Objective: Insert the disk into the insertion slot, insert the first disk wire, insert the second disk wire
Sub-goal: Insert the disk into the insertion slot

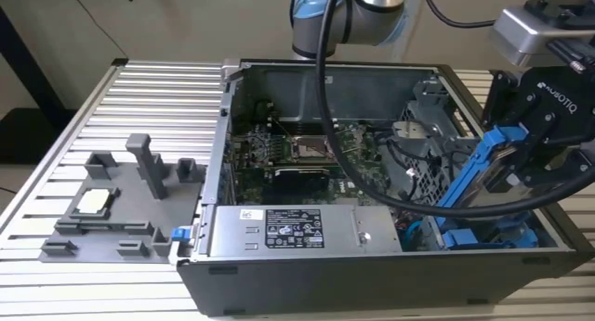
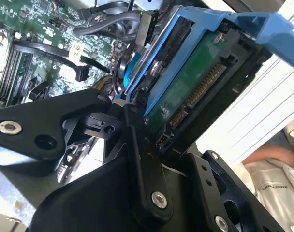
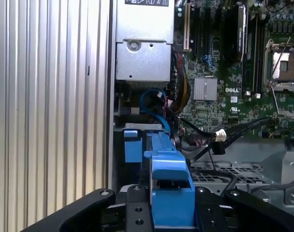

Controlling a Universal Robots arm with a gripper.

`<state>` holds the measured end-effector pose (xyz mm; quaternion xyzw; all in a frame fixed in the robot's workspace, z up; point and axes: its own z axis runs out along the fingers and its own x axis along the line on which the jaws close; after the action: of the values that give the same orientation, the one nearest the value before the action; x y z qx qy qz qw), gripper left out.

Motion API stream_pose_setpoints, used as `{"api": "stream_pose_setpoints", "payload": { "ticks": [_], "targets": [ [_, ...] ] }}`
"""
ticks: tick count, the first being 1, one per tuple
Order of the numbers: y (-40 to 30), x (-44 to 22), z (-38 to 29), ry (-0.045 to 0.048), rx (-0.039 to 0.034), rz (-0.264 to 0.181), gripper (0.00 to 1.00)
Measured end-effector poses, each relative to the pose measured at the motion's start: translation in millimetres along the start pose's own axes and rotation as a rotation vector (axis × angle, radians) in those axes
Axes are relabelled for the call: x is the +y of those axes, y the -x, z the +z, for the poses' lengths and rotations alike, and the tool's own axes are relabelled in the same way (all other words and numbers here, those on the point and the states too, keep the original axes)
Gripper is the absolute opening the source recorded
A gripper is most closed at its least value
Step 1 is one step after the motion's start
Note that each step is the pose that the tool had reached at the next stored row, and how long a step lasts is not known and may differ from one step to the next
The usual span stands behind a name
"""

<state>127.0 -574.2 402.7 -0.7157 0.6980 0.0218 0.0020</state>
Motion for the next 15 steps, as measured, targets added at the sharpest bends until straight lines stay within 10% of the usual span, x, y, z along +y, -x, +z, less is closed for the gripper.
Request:
{"api": "stream_pose_setpoints", "payload": {
  "ticks": [3,8,15],
  "targets": [
    [0.2,-0.7,2.5,0.0034,-0.0004,0.000,0.33],
    [0.6,-3.9,-2.5,0.0513,0.0006,0.001,0.33],
    [1.2,-4.3,-20.7,0.0681,0.0000,0.002,0.33]
  ]
}}
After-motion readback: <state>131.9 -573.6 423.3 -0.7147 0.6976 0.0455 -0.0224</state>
